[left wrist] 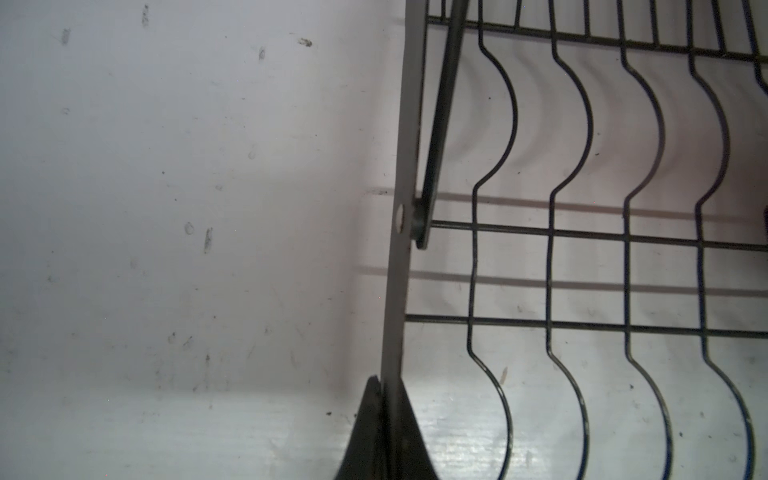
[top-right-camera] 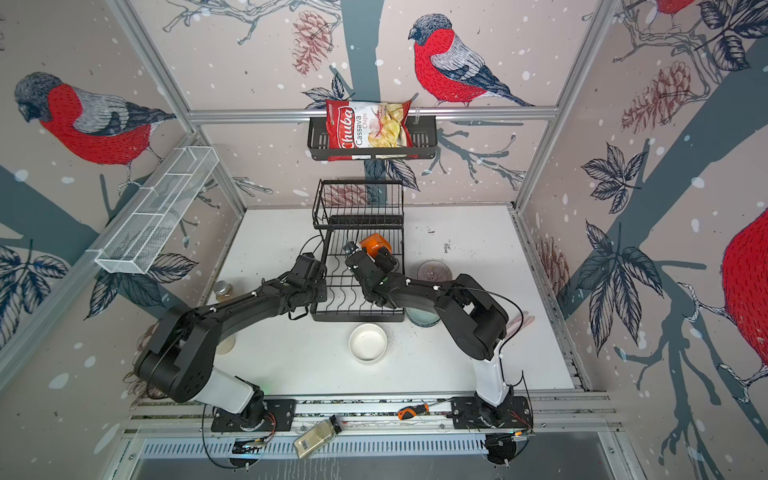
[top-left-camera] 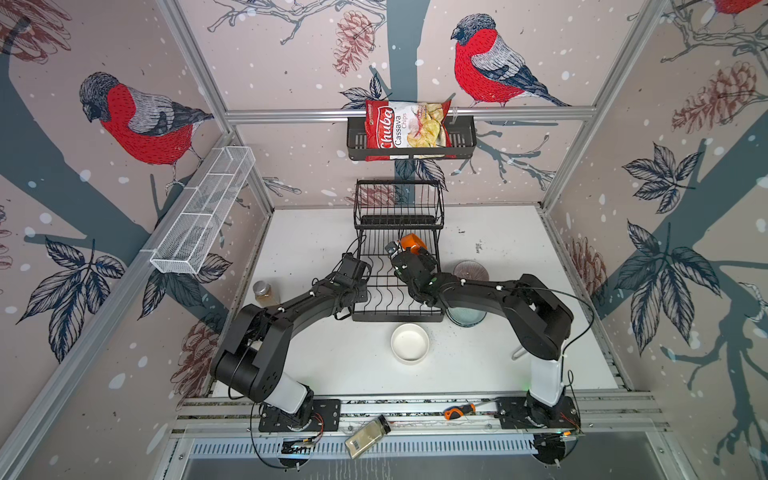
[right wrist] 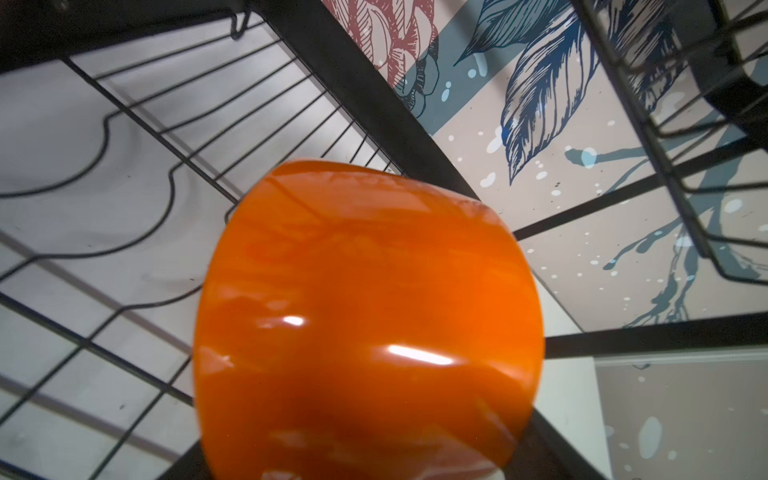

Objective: Load the bowls into the dish rack

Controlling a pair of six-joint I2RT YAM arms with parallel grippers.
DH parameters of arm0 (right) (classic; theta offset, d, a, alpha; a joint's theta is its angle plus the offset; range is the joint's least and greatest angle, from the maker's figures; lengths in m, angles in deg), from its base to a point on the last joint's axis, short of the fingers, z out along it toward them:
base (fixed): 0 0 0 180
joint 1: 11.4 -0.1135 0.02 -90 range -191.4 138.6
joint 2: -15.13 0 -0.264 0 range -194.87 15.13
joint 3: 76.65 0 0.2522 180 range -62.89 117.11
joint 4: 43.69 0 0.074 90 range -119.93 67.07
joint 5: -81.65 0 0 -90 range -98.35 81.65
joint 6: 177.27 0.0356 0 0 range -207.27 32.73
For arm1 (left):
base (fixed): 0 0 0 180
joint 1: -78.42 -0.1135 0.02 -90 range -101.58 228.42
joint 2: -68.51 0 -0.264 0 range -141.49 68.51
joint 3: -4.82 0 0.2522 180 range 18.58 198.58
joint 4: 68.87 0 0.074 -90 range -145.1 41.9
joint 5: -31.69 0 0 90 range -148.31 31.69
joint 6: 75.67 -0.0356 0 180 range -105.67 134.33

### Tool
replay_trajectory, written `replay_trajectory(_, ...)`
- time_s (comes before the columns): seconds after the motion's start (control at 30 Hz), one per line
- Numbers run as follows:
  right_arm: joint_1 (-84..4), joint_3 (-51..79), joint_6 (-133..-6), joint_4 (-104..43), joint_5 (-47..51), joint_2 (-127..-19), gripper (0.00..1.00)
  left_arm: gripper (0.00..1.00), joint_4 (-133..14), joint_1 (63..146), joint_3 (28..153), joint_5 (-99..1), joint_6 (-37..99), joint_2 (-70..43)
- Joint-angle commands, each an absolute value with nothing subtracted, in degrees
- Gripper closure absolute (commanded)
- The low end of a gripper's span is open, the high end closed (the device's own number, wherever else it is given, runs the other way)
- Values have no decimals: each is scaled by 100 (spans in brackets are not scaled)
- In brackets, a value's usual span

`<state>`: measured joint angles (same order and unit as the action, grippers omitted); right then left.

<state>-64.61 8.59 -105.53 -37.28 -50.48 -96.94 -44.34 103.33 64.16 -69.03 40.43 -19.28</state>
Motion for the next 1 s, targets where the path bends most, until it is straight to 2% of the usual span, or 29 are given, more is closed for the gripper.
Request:
replay_trajectory(0.0, -6475, 939, -10858, -4221, -5493, -9793, 20, 98, -4122, 10307, 6384, -7009, 4415, -2017)
replay_trajectory(0.97, -6339, 1411, -13285, -6480, -6406, -11182, 19, 100, -4386, 10320, 6153, -6737, 4154, -2017)
